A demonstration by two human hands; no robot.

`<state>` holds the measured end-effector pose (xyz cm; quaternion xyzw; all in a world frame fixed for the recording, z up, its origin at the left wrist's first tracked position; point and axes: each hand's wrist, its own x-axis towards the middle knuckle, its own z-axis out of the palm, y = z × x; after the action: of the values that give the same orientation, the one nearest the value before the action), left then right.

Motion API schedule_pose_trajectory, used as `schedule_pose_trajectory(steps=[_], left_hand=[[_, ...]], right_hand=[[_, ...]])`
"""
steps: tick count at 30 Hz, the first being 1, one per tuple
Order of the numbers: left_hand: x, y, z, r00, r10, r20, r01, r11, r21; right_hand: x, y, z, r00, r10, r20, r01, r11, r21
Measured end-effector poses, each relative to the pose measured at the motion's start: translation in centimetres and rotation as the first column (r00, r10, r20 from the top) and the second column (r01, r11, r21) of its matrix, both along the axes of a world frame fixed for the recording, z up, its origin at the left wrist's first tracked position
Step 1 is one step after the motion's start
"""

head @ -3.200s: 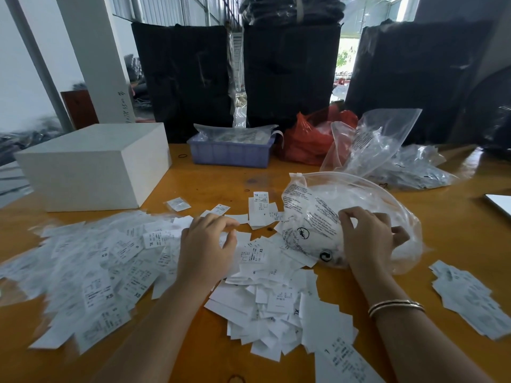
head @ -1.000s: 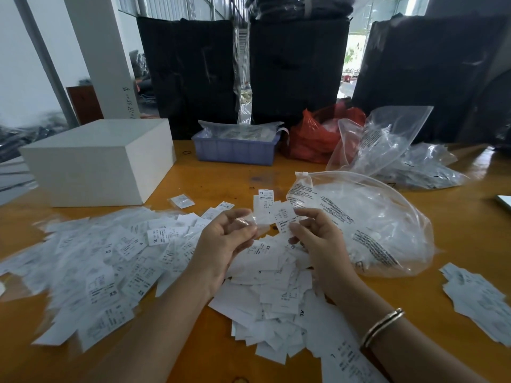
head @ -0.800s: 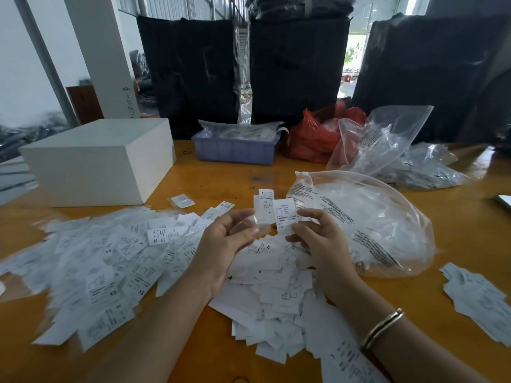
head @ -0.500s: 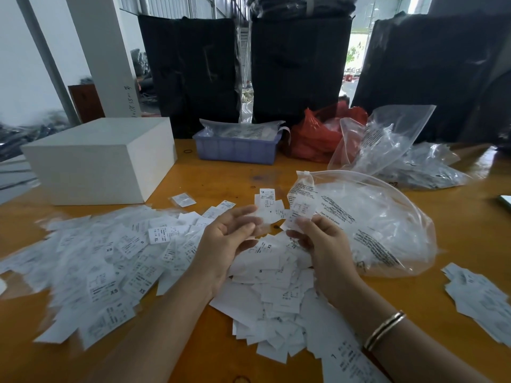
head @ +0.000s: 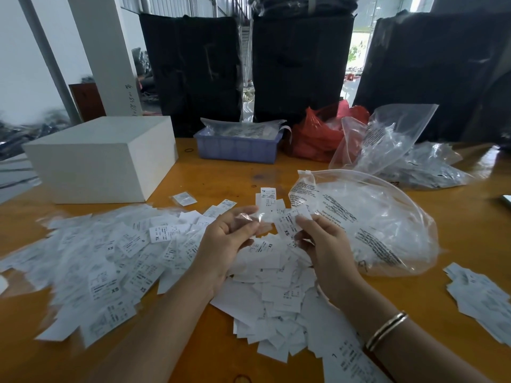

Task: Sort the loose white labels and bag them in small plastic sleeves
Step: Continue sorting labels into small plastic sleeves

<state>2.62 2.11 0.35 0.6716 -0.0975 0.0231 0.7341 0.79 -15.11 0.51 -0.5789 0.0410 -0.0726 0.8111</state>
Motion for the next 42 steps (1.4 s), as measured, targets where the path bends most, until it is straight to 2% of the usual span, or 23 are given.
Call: schedule_pose_trajectory(steps=[9,15,22,26,31,33,38,42], left_hand=[[0.0,0.0,-0.1,1.0,0.023,0.016,-0.023,1.0,0.001],[-0.1,-0.1,-0.2,0.995,0.043,0.091,-0.054,0.991,0.125],[-0.1,-0.3,0.0,0.99,0.094,0.105,-0.111,0.981,0.161],[-0.1,-0.2,-0.1,0.989,0.122,0.087,-0.134,0.979,0.15],[-0.2,-0.3,0.1,0.993,0.065,0.096,-0.081,0.98,0.184],[-0.3,-0.3,0.1,0.995,0.05,0.091,-0.066,0.982,0.178],[-0.1,0.0,0.0,0.995,0.014,0.096,-0.03,0.986,0.163],[0.0,0.1,-0.1,0.993,0.032,0.117,-0.05,0.986,0.159]], right_hand=[[0.1,0.2,0.0,1.0,0.022,0.007,-0.022,1.0,-0.017],[-0.3,0.7,0.0,0.998,0.057,0.026,-0.051,0.983,-0.176],[-0.5,0.9,0.2,0.989,0.088,0.121,-0.047,0.95,-0.31],[-0.8,1.0,0.2,0.979,0.156,0.135,-0.078,0.887,-0.456],[-0.7,1.4,-0.1,0.981,0.167,0.1,-0.057,0.737,-0.674],[-0.6,1.5,-0.2,0.983,0.146,0.113,-0.028,0.721,-0.692],[-0.5,1.5,-0.3,0.97,0.172,0.17,-0.031,0.787,-0.617],[-0.7,1.8,-0.7,0.948,0.178,0.264,0.072,0.687,-0.723]])
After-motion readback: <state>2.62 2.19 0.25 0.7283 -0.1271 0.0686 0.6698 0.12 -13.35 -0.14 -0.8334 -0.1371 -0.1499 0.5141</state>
